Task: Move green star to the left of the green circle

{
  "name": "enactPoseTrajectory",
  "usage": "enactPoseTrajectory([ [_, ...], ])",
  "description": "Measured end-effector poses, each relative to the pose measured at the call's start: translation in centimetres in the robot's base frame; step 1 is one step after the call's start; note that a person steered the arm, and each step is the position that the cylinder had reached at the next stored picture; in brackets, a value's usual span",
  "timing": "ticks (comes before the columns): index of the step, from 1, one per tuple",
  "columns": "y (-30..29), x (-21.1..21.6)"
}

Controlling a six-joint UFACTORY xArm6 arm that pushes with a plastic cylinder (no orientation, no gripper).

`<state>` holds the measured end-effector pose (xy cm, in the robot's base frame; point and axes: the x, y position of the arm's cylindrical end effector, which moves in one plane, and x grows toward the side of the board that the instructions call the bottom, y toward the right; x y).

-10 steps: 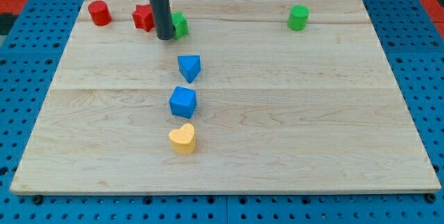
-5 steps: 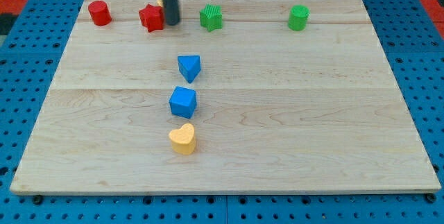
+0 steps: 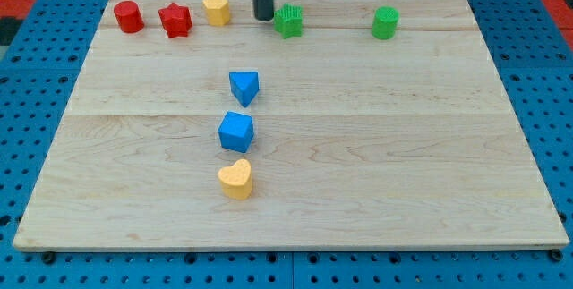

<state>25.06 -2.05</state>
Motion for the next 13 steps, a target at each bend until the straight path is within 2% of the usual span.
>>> enactPoseTrajectory([
  [3,-1.9,2.9],
  [4,3.4,2.9],
  [5,4.4,2.8],
  [6,-5.9,3.1],
  [7,-4.0,-0.3],
  [8,1.0,-3.9],
  [10,1.4,-3.0],
  [13,8.2,-3.2],
])
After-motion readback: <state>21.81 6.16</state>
